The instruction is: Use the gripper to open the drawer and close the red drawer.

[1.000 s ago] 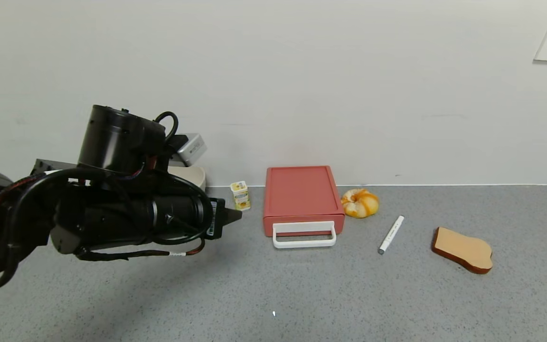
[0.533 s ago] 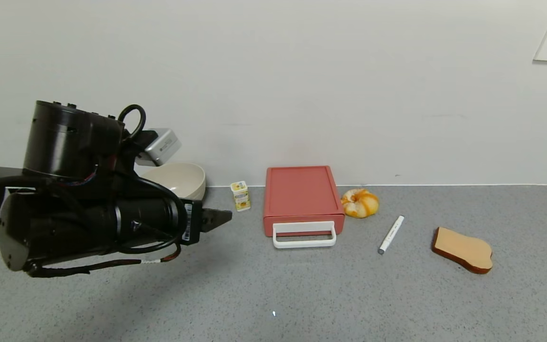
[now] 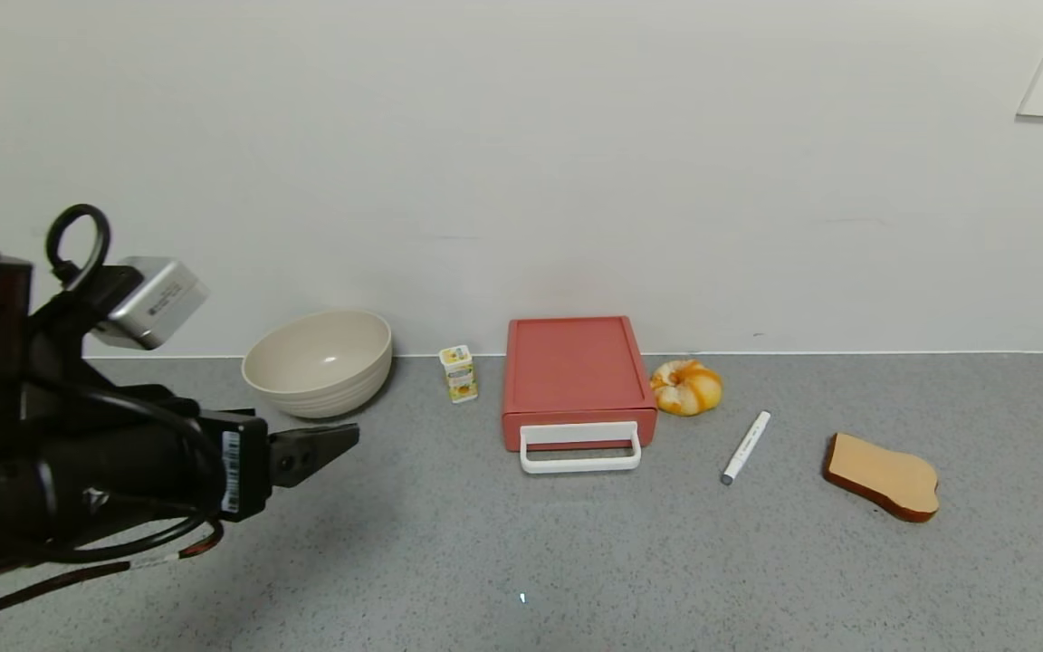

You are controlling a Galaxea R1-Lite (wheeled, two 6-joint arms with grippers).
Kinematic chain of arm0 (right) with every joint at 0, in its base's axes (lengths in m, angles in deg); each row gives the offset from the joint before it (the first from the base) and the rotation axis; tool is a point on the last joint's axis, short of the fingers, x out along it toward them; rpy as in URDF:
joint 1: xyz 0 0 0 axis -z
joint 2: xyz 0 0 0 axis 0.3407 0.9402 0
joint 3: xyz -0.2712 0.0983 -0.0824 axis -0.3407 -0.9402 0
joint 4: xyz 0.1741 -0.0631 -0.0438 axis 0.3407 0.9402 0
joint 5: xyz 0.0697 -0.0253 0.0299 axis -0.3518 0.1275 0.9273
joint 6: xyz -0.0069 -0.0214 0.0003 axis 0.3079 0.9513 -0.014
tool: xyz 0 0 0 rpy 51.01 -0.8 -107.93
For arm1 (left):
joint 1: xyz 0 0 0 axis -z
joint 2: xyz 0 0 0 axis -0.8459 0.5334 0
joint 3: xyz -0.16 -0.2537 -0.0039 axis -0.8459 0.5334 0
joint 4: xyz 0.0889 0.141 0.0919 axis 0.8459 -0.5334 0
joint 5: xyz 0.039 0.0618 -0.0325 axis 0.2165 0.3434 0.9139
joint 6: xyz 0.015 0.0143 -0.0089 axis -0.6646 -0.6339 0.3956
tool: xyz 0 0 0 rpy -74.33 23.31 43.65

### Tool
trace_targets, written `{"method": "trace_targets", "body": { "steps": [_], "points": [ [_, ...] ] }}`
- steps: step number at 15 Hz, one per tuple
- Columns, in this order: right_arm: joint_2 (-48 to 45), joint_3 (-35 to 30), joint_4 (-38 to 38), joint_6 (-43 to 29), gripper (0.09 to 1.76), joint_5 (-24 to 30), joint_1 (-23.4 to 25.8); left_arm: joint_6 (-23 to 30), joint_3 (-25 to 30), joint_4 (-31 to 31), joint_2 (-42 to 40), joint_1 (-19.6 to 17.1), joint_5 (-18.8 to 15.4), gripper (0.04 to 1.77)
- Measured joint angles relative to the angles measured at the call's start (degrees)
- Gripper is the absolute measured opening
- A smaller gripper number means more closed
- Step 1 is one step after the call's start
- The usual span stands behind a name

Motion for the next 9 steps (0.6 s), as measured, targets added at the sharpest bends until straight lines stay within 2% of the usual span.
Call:
{"method": "trace_targets", "body": {
  "steps": [5,9],
  "points": [
    [0.0,0.0,0.0,-0.04,1.71,-0.01,0.0,-2.9,6.12,-1.82,-15.06,-0.57,4.58,1.65],
    [0.0,0.0,0.0,-0.01,1.71,-0.01,0.0,-6.66,7.74,-10.93,-29.22,-4.24,5.46,1.68]
  ]
}}
